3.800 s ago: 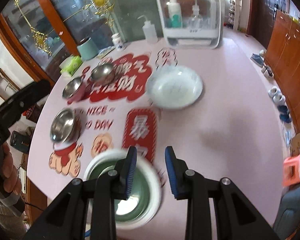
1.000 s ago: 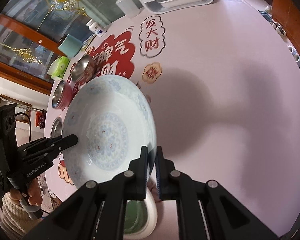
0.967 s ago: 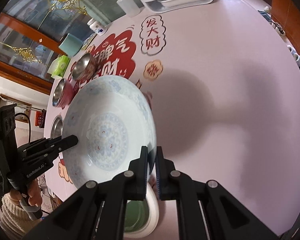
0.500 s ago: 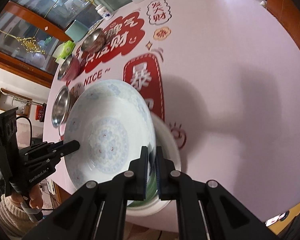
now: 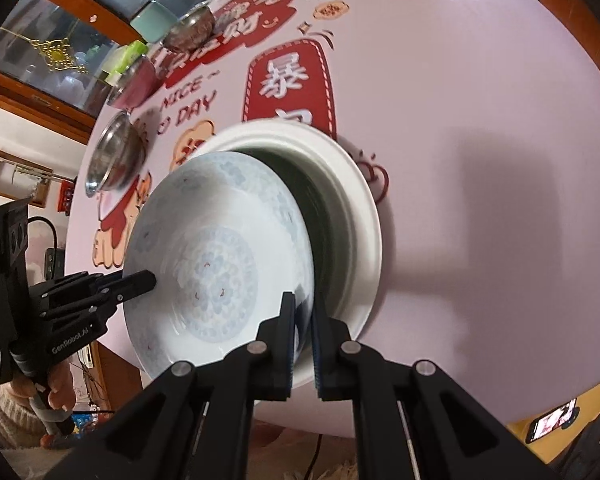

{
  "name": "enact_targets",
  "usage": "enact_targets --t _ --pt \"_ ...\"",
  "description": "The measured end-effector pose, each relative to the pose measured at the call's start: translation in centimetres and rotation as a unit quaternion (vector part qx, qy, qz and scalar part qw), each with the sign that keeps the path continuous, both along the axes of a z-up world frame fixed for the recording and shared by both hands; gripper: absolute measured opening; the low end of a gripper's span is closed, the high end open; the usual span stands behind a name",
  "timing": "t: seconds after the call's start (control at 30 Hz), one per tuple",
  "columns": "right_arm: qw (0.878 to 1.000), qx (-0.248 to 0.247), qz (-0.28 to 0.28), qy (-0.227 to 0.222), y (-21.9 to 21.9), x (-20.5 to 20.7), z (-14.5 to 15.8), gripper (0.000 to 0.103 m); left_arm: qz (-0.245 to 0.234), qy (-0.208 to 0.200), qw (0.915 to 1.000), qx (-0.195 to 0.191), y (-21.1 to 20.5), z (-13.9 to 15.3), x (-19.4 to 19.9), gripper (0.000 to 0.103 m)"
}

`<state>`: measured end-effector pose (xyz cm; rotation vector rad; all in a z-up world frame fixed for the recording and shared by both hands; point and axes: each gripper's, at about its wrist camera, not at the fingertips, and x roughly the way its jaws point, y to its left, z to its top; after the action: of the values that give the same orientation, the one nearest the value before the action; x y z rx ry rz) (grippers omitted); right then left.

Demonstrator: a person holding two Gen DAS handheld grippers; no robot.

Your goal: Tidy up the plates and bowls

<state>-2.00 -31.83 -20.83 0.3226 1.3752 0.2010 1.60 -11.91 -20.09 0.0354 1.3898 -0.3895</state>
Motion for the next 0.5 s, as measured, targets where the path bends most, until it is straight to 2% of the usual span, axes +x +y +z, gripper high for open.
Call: enact_targets --t 0.2,0.5 --pt "1.000 -0.007 -0.013 0.004 -0.1 0.5 -0.9 0.007 0.003 -0.012 0.9999 0.008 -0.4 -0.5 0.3 0.013" --pt "1.000 -0.024 -0.013 0.001 0.1 1.2 -1.4 0.008 0.012 -0.010 0.9998 0.009 -0.8 -1.5 1.4 0.013"
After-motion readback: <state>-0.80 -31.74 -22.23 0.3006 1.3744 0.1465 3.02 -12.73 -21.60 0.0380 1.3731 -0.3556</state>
